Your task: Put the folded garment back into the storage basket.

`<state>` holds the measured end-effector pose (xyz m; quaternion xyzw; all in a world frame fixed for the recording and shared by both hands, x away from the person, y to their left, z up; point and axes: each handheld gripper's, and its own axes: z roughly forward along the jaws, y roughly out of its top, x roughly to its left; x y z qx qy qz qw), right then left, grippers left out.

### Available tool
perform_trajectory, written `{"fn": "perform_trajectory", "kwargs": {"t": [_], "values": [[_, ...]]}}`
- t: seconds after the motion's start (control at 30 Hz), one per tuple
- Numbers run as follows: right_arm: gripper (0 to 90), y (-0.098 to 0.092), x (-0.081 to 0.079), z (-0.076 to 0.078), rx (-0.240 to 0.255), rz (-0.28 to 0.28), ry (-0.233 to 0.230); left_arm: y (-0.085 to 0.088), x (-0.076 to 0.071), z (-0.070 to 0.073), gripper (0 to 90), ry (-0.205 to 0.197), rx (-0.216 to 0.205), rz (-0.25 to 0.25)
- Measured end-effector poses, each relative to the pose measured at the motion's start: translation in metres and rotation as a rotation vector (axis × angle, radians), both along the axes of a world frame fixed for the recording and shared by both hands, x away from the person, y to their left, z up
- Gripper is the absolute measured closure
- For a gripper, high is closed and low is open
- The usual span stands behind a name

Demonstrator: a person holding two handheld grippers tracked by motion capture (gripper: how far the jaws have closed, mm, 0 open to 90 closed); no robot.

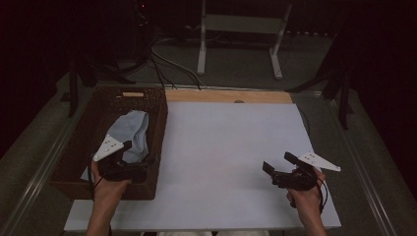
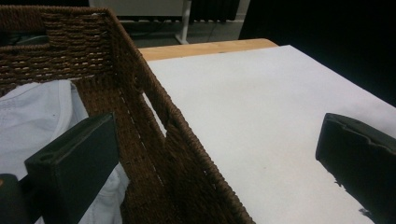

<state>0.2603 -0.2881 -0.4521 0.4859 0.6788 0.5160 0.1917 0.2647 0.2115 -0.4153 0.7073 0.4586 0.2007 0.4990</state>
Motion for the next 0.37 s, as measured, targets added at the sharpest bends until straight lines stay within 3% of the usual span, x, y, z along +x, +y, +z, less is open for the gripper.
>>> {"fn": "perform_trajectory", "kwargs": {"t": [0.37], "values": [[0.0, -0.0034, 0.001, -0.0016, -0.018, -0.02, -0.007, 0.0005, 0.0002, -0.0001, 1.2, 0.0, -0.014, 0.005]]}}
